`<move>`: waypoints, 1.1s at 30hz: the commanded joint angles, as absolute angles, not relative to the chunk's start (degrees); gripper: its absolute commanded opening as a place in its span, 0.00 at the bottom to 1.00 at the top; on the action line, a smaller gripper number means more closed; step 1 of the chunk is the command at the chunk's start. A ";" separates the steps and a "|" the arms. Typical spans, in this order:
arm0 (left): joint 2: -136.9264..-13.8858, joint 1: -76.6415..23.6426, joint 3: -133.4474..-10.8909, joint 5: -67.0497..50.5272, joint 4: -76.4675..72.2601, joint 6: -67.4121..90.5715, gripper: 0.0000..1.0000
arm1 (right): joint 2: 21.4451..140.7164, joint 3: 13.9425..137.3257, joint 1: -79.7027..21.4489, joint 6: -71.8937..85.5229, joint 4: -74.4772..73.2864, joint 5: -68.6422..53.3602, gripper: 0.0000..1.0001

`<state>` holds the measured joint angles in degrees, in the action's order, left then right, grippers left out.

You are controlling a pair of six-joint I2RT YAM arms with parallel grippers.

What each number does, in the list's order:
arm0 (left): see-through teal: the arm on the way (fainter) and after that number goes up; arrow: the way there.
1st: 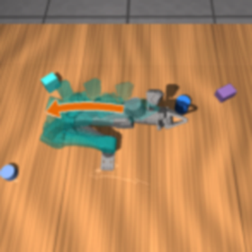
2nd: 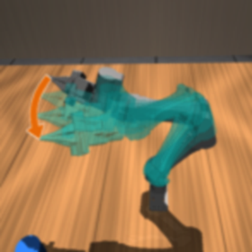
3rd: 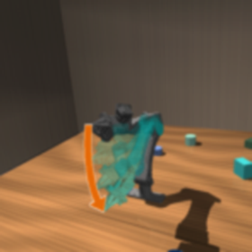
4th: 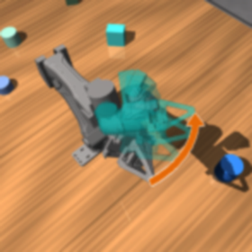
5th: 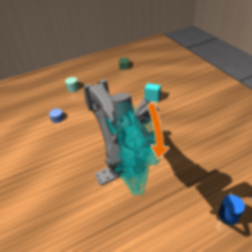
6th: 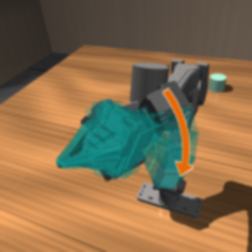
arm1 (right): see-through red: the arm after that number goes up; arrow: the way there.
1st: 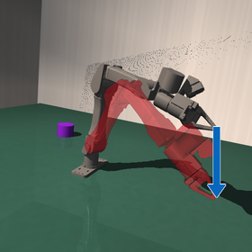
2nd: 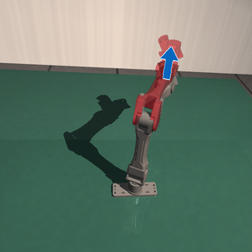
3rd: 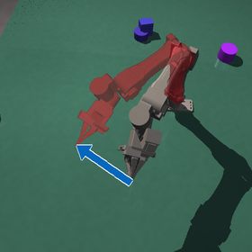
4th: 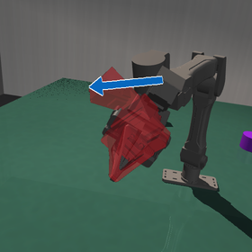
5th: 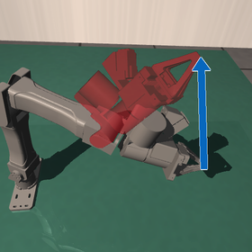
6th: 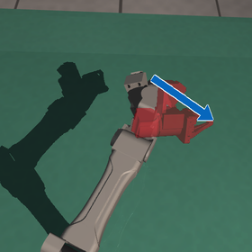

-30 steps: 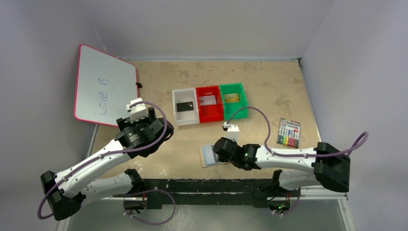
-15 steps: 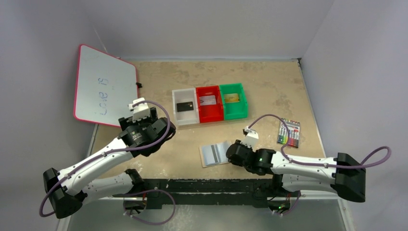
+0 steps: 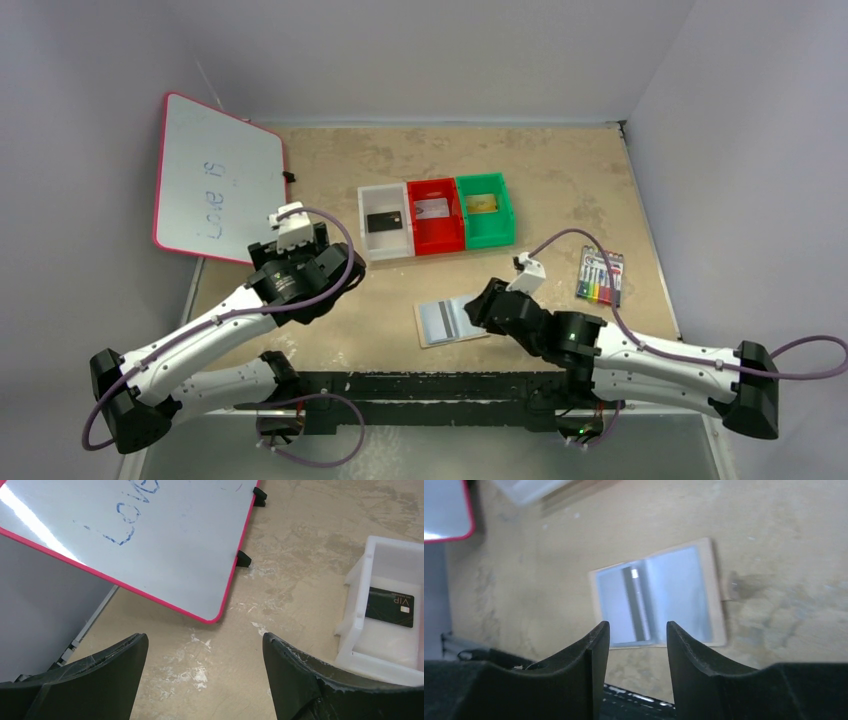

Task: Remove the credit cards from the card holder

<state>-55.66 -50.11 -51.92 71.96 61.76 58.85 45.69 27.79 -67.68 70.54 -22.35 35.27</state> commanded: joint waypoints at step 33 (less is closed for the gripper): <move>-76.55 -62.35 -41.26 19.44 8.57 62.57 0.62 | 70.24 16.60 -43.06 48.05 24.95 -13.98 0.34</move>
<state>-75.02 -61.54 -38.89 21.78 14.22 61.17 70.24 17.91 -43.79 48.75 21.87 -11.94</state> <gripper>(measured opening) 0.628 0.346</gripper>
